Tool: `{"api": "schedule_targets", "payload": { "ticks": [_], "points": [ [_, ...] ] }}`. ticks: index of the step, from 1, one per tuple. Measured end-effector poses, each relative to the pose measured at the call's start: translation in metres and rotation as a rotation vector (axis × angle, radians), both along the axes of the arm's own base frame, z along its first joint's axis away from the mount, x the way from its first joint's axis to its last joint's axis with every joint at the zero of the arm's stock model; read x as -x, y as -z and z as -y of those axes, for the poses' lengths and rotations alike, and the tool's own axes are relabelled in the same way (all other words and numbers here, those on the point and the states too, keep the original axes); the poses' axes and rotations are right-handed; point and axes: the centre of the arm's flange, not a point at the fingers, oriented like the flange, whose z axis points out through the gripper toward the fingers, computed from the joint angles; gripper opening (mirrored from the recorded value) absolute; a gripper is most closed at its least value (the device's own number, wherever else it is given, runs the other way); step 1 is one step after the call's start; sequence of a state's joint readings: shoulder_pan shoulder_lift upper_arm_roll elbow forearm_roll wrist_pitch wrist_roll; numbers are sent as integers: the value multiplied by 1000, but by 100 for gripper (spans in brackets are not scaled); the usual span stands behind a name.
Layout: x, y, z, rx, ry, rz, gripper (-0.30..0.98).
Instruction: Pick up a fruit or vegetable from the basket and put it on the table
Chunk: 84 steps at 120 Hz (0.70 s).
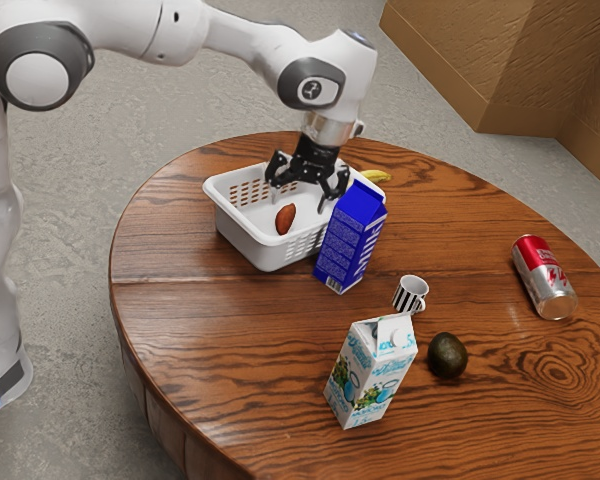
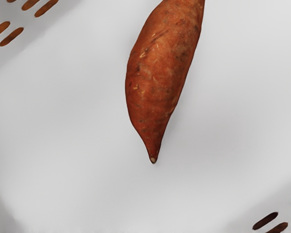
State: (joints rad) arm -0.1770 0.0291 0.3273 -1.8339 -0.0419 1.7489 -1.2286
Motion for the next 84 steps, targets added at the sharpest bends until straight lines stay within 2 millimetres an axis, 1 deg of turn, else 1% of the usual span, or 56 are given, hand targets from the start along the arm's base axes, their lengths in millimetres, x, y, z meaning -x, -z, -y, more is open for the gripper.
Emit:
{"api": "schedule_targets", "payload": {
  "ticks": [9,17,40,52,63,84],
  "points": [
    [-1,5,1,0,0,-2,69],
    [-1,8,-3,0,-7,-2,69],
    [1,12,-27,-2,-52,-1,69],
    [4,20,-35,-1,-66,-8,69],
    [3,25,-34,-2,-66,-10,69],
    [1,35,-22,5,-48,-14,69]
  ]
}}
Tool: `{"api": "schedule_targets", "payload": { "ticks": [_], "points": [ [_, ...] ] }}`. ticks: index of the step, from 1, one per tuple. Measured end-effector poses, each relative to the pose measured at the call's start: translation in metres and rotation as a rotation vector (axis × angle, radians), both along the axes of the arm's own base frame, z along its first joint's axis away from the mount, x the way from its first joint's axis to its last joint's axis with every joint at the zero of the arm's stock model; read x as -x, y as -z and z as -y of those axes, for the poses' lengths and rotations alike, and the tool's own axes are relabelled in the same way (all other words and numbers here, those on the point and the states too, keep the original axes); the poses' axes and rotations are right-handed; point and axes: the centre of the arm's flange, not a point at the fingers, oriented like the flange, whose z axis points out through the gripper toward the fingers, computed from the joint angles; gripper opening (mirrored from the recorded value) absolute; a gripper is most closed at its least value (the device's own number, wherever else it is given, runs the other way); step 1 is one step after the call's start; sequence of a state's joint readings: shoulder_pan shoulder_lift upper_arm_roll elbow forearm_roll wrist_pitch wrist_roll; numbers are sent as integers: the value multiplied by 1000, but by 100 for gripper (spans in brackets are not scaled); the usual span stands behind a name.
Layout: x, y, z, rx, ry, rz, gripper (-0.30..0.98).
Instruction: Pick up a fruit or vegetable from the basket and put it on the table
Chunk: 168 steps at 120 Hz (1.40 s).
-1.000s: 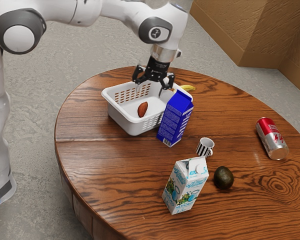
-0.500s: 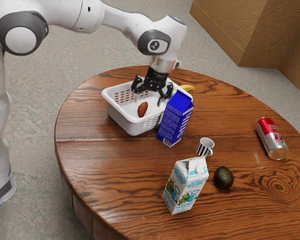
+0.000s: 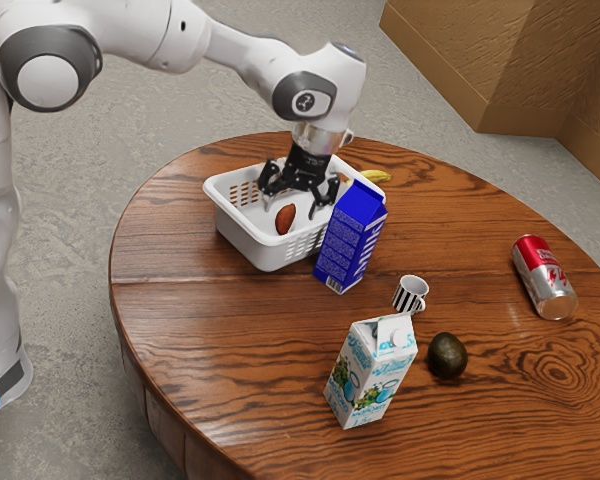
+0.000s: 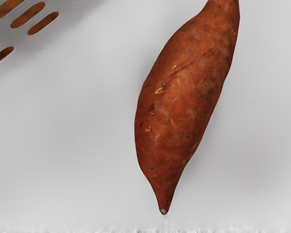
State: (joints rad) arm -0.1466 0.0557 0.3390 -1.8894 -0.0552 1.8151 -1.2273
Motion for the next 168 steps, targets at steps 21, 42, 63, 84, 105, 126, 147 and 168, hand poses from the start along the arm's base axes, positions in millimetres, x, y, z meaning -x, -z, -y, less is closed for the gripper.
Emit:
{"api": "schedule_targets", "payload": {
  "ticks": [21,42,63,84,105,126,147,168],
  "points": [
    [0,5,0,4,-1,0,69],
    [1,12,-3,5,-6,-5,69],
    [-3,21,-3,-2,-2,-3,69],
    [-18,32,-3,-21,8,11,69],
    [-36,34,-4,-42,17,27,69],
    [-42,50,-4,-52,24,4,70],
    [-46,50,-7,-57,24,6,70],
    [-46,53,-9,-59,24,1,70]
  ]
}}
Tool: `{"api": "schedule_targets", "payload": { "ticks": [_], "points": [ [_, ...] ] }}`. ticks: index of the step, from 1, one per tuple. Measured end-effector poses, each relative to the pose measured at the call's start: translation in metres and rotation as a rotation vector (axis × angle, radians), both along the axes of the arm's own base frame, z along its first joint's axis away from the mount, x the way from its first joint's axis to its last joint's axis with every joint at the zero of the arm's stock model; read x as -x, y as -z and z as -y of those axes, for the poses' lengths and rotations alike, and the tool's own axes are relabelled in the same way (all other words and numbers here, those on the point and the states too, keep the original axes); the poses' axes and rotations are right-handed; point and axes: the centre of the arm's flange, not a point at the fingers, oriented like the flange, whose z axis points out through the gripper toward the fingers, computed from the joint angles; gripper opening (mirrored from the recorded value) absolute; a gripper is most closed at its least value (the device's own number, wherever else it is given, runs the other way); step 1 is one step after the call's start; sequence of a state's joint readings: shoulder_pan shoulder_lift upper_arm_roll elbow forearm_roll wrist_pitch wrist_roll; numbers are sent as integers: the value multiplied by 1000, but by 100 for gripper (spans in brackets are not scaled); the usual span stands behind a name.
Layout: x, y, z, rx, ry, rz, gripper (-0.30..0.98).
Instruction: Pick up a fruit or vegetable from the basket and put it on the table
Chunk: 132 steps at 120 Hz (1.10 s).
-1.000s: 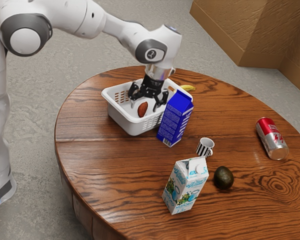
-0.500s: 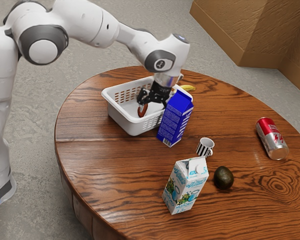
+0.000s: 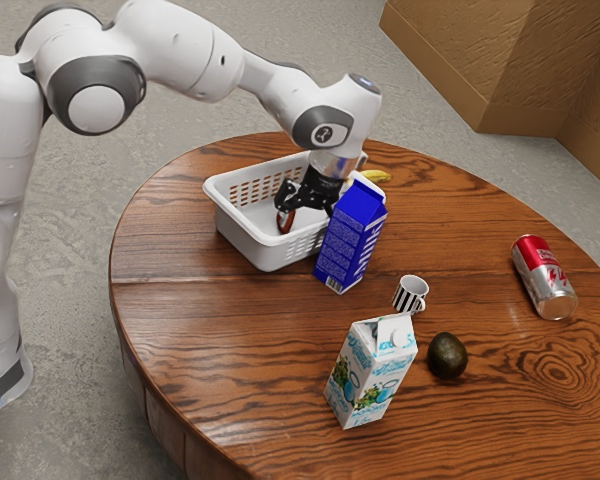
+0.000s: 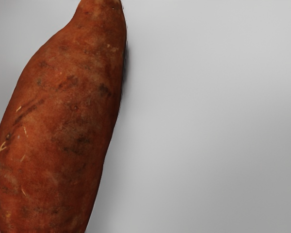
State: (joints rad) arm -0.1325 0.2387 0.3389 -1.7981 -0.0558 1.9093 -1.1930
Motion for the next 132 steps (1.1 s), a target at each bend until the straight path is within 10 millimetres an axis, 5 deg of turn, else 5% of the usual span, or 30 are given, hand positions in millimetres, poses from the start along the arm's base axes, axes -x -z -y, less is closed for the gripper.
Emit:
{"api": "schedule_targets", "payload": {
  "ticks": [20,132],
  "points": [
    [-6,-18,1,11,-2,14,69],
    [4,-6,-14,-22,19,-83,69]
  ]
}}
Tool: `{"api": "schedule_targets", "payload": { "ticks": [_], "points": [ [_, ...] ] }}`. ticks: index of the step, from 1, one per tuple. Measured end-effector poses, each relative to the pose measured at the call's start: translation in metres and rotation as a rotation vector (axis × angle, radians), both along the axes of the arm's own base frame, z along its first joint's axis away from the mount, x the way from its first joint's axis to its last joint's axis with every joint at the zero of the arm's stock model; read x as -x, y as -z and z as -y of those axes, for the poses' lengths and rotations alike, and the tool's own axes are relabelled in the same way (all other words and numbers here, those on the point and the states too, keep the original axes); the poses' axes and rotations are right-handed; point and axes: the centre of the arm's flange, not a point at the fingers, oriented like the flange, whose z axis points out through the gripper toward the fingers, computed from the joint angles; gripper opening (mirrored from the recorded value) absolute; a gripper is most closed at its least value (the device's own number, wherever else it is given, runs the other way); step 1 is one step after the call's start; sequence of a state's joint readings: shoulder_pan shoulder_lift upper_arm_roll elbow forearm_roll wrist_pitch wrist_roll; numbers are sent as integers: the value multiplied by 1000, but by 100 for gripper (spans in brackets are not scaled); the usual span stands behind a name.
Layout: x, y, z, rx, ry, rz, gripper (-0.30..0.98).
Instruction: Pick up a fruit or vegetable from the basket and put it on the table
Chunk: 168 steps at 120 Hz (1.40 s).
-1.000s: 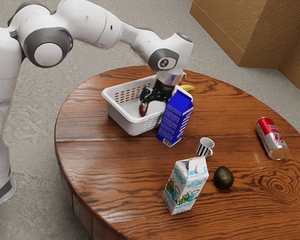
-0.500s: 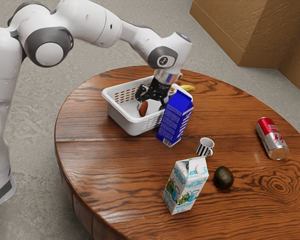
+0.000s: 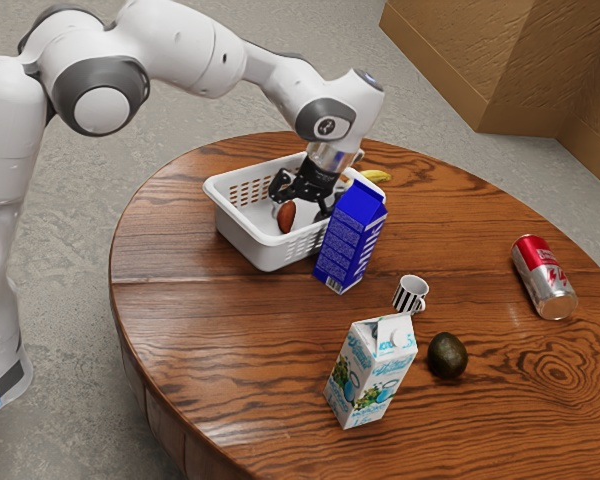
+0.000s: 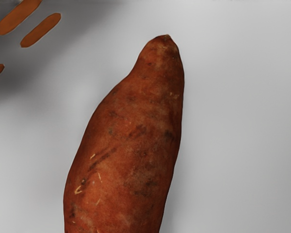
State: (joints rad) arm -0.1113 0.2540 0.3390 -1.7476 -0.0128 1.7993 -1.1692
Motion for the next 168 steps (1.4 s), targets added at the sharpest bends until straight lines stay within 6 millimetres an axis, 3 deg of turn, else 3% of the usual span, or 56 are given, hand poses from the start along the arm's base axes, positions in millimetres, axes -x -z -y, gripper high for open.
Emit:
{"api": "schedule_targets", "payload": {
  "ticks": [48,72,106,124,148,168],
  "points": [
    [-2,6,-2,-18,14,-1,69],
    [0,5,-11,-19,6,0,44],
    [2,10,-19,-11,-1,-6,32],
    [2,13,-21,-6,1,-10,18],
    [2,11,-20,-1,5,-9,16],
    [-6,-9,-11,4,21,10,15]
  ]
}}
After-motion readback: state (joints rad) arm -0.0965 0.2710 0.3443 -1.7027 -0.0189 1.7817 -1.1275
